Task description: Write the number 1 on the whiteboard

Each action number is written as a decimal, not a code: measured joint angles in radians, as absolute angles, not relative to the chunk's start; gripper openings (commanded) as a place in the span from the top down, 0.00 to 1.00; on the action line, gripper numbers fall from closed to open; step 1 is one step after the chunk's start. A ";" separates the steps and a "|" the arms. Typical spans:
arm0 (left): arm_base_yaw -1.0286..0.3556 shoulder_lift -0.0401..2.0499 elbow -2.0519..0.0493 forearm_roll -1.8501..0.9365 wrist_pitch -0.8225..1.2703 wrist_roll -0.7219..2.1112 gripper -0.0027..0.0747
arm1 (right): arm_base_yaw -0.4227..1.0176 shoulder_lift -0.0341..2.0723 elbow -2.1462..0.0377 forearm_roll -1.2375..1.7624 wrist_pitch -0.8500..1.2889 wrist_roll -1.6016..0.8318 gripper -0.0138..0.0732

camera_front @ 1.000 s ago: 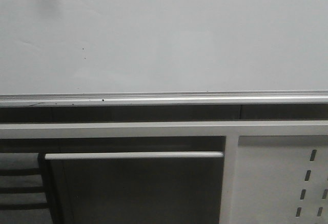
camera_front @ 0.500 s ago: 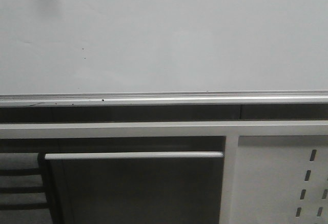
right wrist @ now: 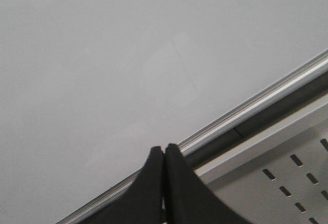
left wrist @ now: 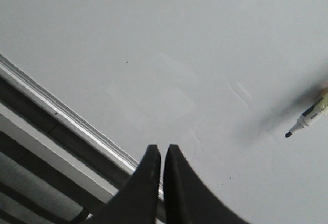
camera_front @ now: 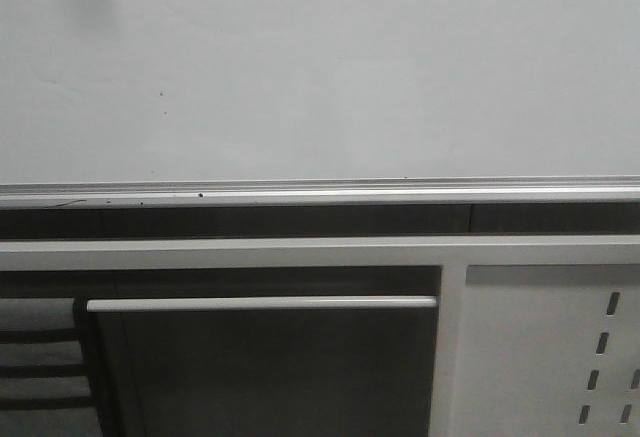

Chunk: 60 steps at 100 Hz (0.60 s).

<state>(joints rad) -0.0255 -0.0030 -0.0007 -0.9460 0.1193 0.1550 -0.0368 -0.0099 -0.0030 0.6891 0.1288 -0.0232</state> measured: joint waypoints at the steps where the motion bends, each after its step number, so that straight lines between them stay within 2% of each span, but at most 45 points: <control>1: -0.025 -0.003 -0.003 -0.946 0.123 0.160 0.99 | -0.037 -0.010 -0.006 0.689 0.135 -0.023 0.91; 19: -0.025 0.049 -0.143 -0.885 0.242 0.298 0.99 | -0.037 0.082 -0.160 0.605 0.274 -0.023 0.91; 30: -0.025 0.185 -0.289 -0.821 0.358 0.412 0.99 | -0.037 0.228 -0.289 0.535 0.375 -0.047 0.91; 46: -0.025 0.402 -0.481 -0.792 0.541 0.566 0.99 | -0.037 0.423 -0.469 0.511 0.542 -0.203 0.92; 60: -0.025 0.526 -0.585 -0.825 0.576 0.626 0.99 | -0.022 0.524 -0.551 0.512 0.586 -0.264 0.91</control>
